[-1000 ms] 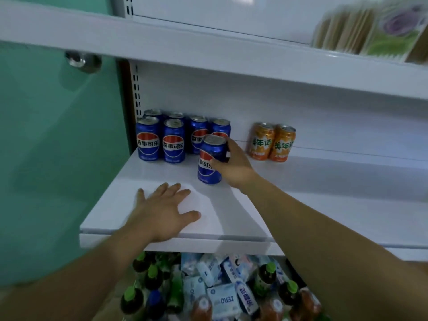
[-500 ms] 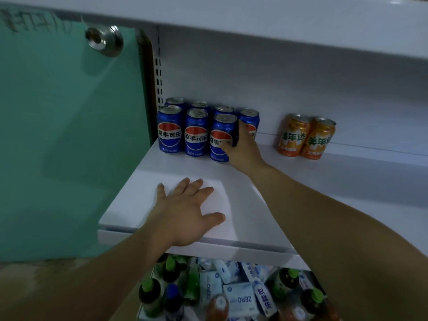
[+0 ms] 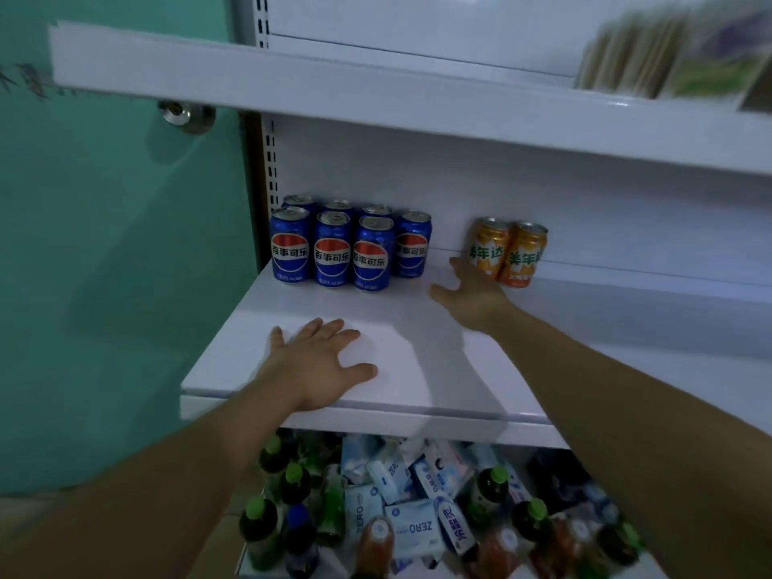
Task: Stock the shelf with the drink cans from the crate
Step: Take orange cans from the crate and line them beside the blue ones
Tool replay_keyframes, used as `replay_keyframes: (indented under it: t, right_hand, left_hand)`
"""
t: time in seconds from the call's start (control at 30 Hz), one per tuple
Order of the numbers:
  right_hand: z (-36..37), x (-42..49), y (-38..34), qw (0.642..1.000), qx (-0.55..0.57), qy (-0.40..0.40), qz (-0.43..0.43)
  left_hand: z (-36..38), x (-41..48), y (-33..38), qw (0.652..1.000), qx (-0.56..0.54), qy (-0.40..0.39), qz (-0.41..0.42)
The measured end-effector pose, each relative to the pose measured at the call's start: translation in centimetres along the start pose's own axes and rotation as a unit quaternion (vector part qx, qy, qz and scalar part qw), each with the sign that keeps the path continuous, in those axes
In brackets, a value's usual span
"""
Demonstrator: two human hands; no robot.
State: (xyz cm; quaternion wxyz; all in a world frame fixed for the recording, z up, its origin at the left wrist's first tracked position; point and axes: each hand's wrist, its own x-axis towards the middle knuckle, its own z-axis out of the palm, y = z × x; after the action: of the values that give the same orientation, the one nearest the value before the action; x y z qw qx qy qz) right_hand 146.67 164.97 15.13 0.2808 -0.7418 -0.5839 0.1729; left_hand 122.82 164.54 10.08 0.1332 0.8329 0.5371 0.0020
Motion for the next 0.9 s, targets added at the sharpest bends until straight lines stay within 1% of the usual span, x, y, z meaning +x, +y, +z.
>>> replay_keyframes:
  t: [0.1, 0.17, 0.2, 0.23, 0.33, 0.4, 0.5, 0.53, 0.63, 0.7, 0.8, 0.9]
  right_hand:
    - [-6.0, -5.3, 3.8, 0.996, -0.079, 0.028, 0.035]
    - [-9.6, -9.4, 6.5, 0.990, -0.099, 0.037, 0.091]
    - [-11.3, -11.4, 8.0, 0.987, -0.102, 0.044, 0.118]
    - [-12.7, -13.5, 9.5, 0.983, -0.104, 0.053, 0.141]
    - [-16.0, -20.2, 14.0, 0.970, -0.111, 0.081, 0.202]
    - [-17.7, -24.8, 16.8, 0.959, -0.110, 0.095, 0.245]
    - [-19.8, -31.8, 21.0, 0.936, -0.105, 0.125, 0.311]
    - [-20.4, -34.3, 22.6, 0.926, -0.107, 0.139, 0.335]
    - [-20.9, -42.1, 27.7, 0.887, -0.099, 0.165, 0.419]
    - [-20.4, -47.2, 31.0, 0.859, -0.079, 0.163, 0.479]
    - [-19.0, -53.8, 35.5, 0.821, -0.046, 0.157, 0.548]
    - [-16.9, -58.1, 40.1, 0.795, -0.028, 0.128, 0.592]
  left_hand:
    - [-0.6, -0.3, 0.3, 1.000, -0.001, -0.006, -0.029]
    - [-0.9, -0.4, 2.1, 0.998, -0.010, -0.022, -0.050]
    - [-0.9, -0.3, 3.8, 0.998, -0.024, -0.035, -0.039]
    - [-0.7, -0.4, 6.4, 0.998, -0.039, -0.049, -0.007]
    - [1.1, -2.1, 16.9, 0.985, -0.064, -0.072, 0.146]
    - [3.3, -4.6, 24.4, 0.963, -0.048, -0.079, 0.255]
    - [6.9, -8.5, 33.7, 0.915, -0.020, -0.099, 0.389]
    - [8.4, -9.6, 36.2, 0.903, -0.013, -0.116, 0.414]
    - [13.6, -12.5, 42.1, 0.871, 0.015, -0.196, 0.450]
    - [17.6, -14.2, 44.9, 0.851, 0.045, -0.247, 0.461]
    - [24.3, -15.8, 48.3, 0.823, 0.081, -0.290, 0.482]
    - [30.8, -16.6, 51.1, 0.802, 0.112, -0.340, 0.479]
